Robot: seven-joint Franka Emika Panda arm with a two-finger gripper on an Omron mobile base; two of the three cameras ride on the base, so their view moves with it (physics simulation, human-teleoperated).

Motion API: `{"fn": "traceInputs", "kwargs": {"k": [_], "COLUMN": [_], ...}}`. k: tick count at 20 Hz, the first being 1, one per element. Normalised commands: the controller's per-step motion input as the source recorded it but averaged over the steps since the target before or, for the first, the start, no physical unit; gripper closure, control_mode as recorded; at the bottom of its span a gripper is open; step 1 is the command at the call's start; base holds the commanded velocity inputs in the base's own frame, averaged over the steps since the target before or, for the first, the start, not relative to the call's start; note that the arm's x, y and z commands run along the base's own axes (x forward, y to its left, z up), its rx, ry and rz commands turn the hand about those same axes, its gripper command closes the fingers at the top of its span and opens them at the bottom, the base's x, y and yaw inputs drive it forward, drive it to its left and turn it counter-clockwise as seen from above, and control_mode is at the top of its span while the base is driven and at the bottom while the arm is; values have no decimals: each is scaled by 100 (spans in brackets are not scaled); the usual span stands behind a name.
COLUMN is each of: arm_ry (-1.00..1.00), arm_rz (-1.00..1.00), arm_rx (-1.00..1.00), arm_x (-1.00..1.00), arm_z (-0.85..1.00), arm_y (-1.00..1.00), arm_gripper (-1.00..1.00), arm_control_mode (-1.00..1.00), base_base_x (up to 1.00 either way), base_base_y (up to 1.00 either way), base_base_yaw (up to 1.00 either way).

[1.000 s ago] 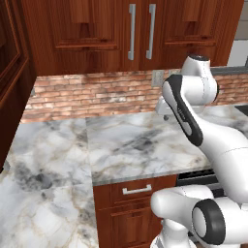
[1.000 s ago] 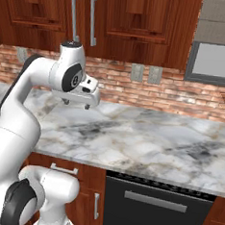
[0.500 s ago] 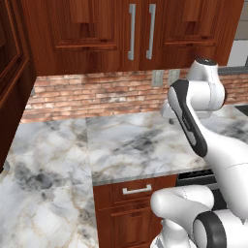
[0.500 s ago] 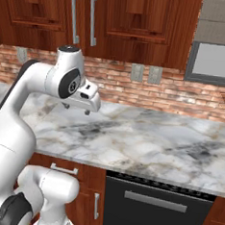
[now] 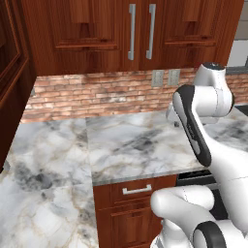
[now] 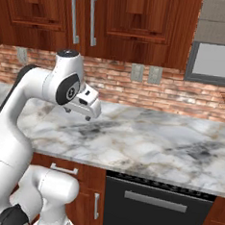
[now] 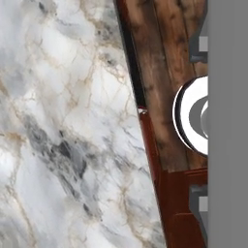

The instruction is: Open the dishwasher door and pull out the top rack.

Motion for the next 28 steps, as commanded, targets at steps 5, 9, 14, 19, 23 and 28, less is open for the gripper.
{"fn": "traceInputs", "kwargs": {"k": [5, 9, 14, 19, 23, 28], "arm_ry": [-2, -1, -1, -2, -3, -3], "arm_rz": [-8, -8, -7, -6, -6, -5], "arm_rx": [1, 1, 1, 1, 1, 1], "arm_x": [-19, -19, -19, -18, -19, -20], "arm_z": [-5, -5, -5, -4, -4, -4], "arm_y": [-13, -13, -16, -21, -22, -23], "arm_gripper": [-100, -100, -100, -100, -100, -100], "arm_control_mode": [-100, -100, -100, -100, -100, -100], "base_base_x": [0, 0, 0, 0, 0, 0], "base_base_y": [0, 0, 0, 0, 0, 0], "base_base_yaw": [0, 0, 0, 0, 0, 0]}}
